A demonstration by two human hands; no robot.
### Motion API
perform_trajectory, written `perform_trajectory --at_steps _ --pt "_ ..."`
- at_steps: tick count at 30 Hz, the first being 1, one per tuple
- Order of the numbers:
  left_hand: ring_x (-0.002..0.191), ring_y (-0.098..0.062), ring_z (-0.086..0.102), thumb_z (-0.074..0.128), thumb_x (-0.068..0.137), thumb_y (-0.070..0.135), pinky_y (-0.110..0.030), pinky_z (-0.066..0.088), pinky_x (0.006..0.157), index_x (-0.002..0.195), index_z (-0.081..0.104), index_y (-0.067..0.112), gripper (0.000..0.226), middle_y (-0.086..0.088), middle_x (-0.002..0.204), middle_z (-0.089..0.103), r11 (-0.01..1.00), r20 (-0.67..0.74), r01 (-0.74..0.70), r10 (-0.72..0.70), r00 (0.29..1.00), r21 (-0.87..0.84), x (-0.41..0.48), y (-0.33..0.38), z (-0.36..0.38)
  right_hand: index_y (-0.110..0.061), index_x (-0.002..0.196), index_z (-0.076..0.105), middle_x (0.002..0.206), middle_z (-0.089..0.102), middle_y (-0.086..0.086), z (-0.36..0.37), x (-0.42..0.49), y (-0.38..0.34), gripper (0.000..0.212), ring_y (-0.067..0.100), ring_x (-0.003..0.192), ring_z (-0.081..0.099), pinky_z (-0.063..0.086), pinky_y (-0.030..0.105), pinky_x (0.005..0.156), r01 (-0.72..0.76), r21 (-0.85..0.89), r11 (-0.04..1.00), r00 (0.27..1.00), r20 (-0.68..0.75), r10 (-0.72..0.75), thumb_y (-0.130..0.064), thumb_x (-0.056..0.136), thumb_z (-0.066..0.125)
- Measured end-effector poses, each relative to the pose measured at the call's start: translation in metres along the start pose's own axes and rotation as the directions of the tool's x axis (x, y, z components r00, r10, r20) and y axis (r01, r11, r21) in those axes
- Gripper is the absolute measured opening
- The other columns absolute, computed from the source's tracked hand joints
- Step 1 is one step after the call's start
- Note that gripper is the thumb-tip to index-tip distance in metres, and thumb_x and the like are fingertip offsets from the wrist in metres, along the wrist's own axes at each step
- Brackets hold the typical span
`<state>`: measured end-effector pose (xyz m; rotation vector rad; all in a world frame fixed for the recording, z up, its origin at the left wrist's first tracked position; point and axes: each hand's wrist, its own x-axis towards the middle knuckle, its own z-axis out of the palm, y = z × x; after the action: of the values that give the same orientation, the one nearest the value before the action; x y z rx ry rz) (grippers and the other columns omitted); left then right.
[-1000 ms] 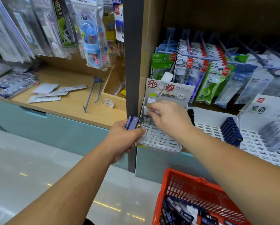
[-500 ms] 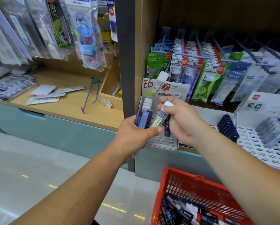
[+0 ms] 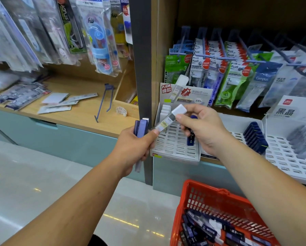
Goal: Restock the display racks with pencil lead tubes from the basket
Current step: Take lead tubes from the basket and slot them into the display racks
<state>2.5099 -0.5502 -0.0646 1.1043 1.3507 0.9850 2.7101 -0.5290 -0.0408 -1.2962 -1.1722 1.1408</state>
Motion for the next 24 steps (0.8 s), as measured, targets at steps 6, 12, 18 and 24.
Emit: perform_trajectory --at_steps 6,12,18,24 --pt "0.061 -0.015 0.051 0.068 0.094 0.006 -0.027 0.048 0.057 0.106 0.067 0.006 0.012 -0.006 0.073 0.06 0.987 0.001 0.075 -0.075 0.997 -0.144 0.008 -0.006 -0.011 -0.029 0.096 0.071 0.089 0.07 -0.003 0.013 0.0 -0.001 0.016 0.01 0.075 0.065 0.05 0.016 0.062 0.145 -0.384 0.912 0.988 0.016 -0.151 -0.014 0.093 0.073" --pt "0.063 -0.016 0.056 0.065 0.092 -0.002 -0.029 0.049 0.061 0.102 0.065 0.007 0.014 -0.013 0.083 0.065 0.957 0.048 0.094 -0.084 0.995 -0.273 0.009 -0.003 -0.005 -0.032 0.101 0.066 0.088 0.066 -0.013 0.02 0.007 0.008 0.018 -0.003 0.079 0.06 0.042 0.01 0.07 0.236 -0.502 0.832 0.969 0.055 -0.242 -0.016 0.094 0.072" --pt "0.06 -0.014 0.052 0.066 0.098 0.008 -0.027 0.046 0.054 0.098 0.064 0.01 0.002 -0.008 0.075 0.063 0.952 0.088 0.083 -0.059 0.994 -0.295 0.009 -0.001 -0.003 -0.037 0.106 0.055 0.086 0.067 -0.005 0.025 0.008 0.012 0.029 0.007 0.082 0.063 0.046 0.02 0.068 0.247 -0.541 0.804 0.966 0.073 -0.248 -0.015 0.095 0.071" --pt "0.058 -0.014 0.046 0.072 0.097 0.027 -0.026 0.042 0.05 0.096 0.056 0.012 0.021 -0.004 0.071 0.053 0.934 0.185 0.099 -0.036 0.982 -0.343 0.004 0.003 -0.002 -0.029 0.108 0.069 0.094 0.069 -0.004 0.022 0.009 0.018 0.022 0.019 0.088 0.064 0.053 0.035 0.08 0.404 -0.648 0.646 0.905 0.183 -0.383 -0.016 0.091 0.075"
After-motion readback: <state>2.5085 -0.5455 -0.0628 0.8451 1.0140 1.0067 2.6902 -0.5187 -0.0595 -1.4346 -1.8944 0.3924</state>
